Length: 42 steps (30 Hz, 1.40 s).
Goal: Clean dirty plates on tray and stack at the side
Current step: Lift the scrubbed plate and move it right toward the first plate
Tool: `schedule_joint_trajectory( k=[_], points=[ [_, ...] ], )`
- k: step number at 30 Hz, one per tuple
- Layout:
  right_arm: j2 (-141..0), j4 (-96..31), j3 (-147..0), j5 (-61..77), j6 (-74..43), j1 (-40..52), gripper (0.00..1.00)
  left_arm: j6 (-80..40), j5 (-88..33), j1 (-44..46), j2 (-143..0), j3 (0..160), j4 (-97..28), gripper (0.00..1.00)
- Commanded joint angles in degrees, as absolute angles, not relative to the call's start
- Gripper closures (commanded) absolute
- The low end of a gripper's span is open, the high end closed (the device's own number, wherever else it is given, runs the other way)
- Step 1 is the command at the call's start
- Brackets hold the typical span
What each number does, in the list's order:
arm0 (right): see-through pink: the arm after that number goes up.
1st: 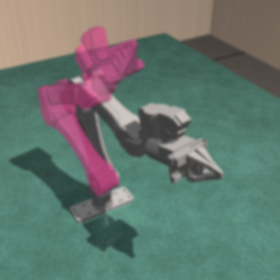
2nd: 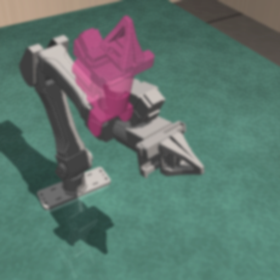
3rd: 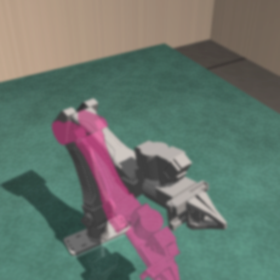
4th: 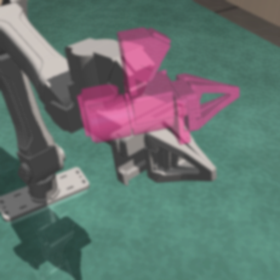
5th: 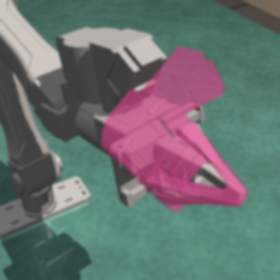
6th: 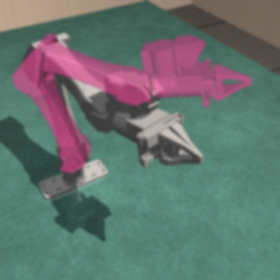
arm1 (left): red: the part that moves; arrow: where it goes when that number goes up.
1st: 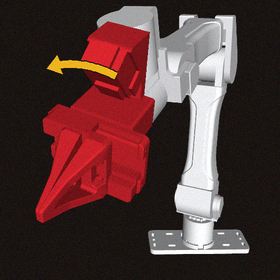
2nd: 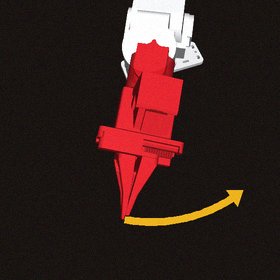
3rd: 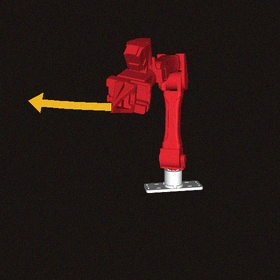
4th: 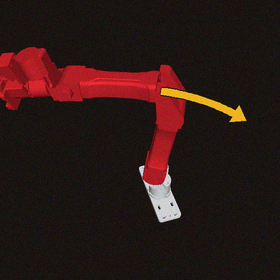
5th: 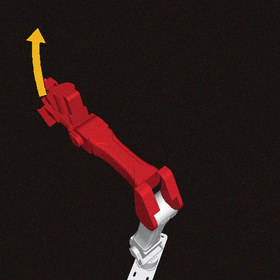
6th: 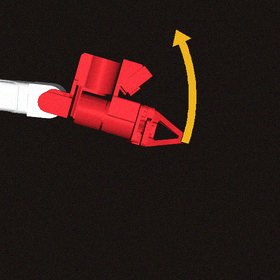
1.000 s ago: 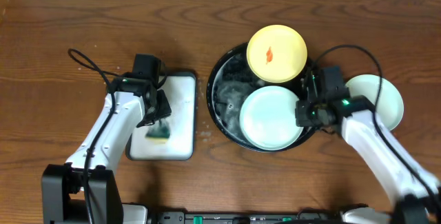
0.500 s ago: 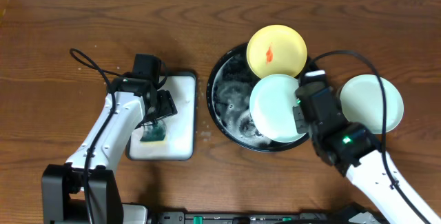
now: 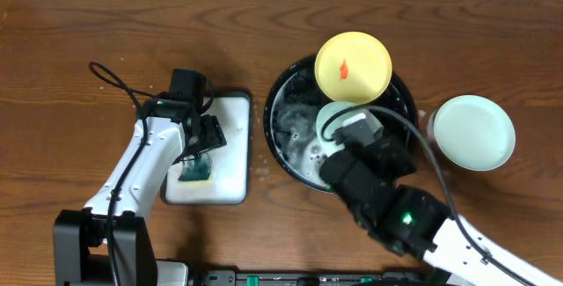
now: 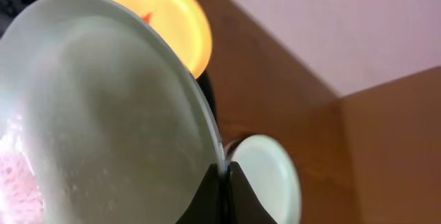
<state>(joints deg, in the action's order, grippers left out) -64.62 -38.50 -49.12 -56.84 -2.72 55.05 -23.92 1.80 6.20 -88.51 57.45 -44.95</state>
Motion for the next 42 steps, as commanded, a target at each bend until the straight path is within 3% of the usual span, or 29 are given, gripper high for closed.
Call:
schedule_joint_trajectory(
  k=[1, 21, 42],
  points=[
    [-63.9, -37.9, -50.0, -66.5, 0.3, 58.9, 0.99, -23.6, 1.9, 6.0, -88.4, 57.5, -45.1, 0.19],
    [-63.9, -24.6, -50.0, -73.5, 21.3, 62.0, 0.99, -23.6, 1.9, 6.0, -88.4, 57.5, -45.1, 0.18],
    [-63.9, -24.2, -50.0, -72.4, 20.6, 62.6, 0.99, -23.6, 1.9, 6.0, -88.4, 57.5, -45.1, 0.18]
  ],
)
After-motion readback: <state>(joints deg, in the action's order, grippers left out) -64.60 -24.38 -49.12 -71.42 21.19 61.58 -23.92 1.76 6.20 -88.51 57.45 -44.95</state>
